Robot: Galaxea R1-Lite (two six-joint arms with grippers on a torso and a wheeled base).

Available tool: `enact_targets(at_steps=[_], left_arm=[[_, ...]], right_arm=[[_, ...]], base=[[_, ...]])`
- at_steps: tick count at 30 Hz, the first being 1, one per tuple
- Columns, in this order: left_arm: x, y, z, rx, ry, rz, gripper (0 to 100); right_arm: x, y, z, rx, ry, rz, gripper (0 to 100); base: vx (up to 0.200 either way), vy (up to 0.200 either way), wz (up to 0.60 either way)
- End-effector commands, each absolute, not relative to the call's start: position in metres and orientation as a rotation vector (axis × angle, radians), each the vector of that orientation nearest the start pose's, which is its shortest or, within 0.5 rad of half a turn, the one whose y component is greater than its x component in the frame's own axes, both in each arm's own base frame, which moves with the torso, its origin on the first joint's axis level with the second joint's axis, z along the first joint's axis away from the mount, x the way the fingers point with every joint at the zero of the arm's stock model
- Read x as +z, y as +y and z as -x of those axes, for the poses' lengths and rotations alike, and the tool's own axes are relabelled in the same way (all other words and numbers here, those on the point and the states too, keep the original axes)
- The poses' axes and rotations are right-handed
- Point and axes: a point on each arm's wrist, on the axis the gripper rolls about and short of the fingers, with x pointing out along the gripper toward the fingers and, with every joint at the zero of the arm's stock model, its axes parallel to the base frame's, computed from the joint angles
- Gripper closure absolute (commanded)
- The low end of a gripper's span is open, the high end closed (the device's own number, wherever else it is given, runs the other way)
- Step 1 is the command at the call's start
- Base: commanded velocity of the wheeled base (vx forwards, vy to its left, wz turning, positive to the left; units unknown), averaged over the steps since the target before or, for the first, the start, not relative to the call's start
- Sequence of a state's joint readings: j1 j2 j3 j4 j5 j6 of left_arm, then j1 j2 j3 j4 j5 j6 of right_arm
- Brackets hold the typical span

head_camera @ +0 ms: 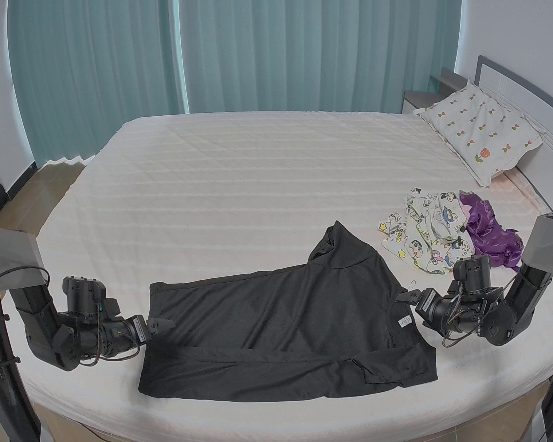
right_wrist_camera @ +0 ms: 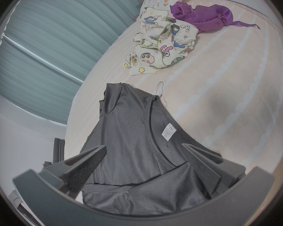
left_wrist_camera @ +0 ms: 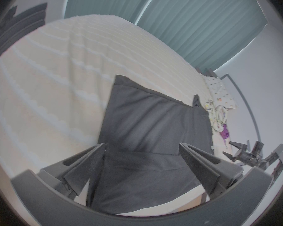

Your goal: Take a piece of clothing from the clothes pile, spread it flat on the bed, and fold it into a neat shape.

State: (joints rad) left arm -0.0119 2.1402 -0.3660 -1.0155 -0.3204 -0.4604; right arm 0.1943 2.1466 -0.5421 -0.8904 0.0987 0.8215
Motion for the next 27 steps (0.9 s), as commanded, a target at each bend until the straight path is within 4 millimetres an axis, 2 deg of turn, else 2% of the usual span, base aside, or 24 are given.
enact_targets(at_steps=[1,5,7,19,22,27], left_arm=[[-0.007,-0.011,-0.302,-0.208,0.806,0.559,0],[-0.031,-0.007,-0.307,-0.239,0.794,0.455,0],[-0.036,-0.007,-0.307,-0.241,0.774,0.447,0],[-0.046,0.0,-0.298,-0.255,0.754,0.409,0],[-0.054,0.0,-0.298,-0.265,0.752,0.399,0],[-0.056,-0.001,-0.289,-0.301,0.74,0.409,0]], right_arm=[[0.005,0.062,-0.3,-0.018,0.78,-0.736,0],[0.003,0.062,-0.3,-0.021,0.79,-0.736,0],[0.0,0.061,-0.3,-0.025,0.798,-0.735,0],[-0.005,0.062,-0.3,-0.026,0.812,-0.726,0],[-0.006,0.064,-0.299,-0.017,0.817,-0.716,0],[-0.007,0.065,-0.299,-0.017,0.822,-0.713,0]], base=[[0.0,0.0,0.0],[0.0,0.0,0.0],[0.0,0.0,0.0],[0.0,0.0,0.0],[0.0,0.0,0.0],[0.0,0.0,0.0]])
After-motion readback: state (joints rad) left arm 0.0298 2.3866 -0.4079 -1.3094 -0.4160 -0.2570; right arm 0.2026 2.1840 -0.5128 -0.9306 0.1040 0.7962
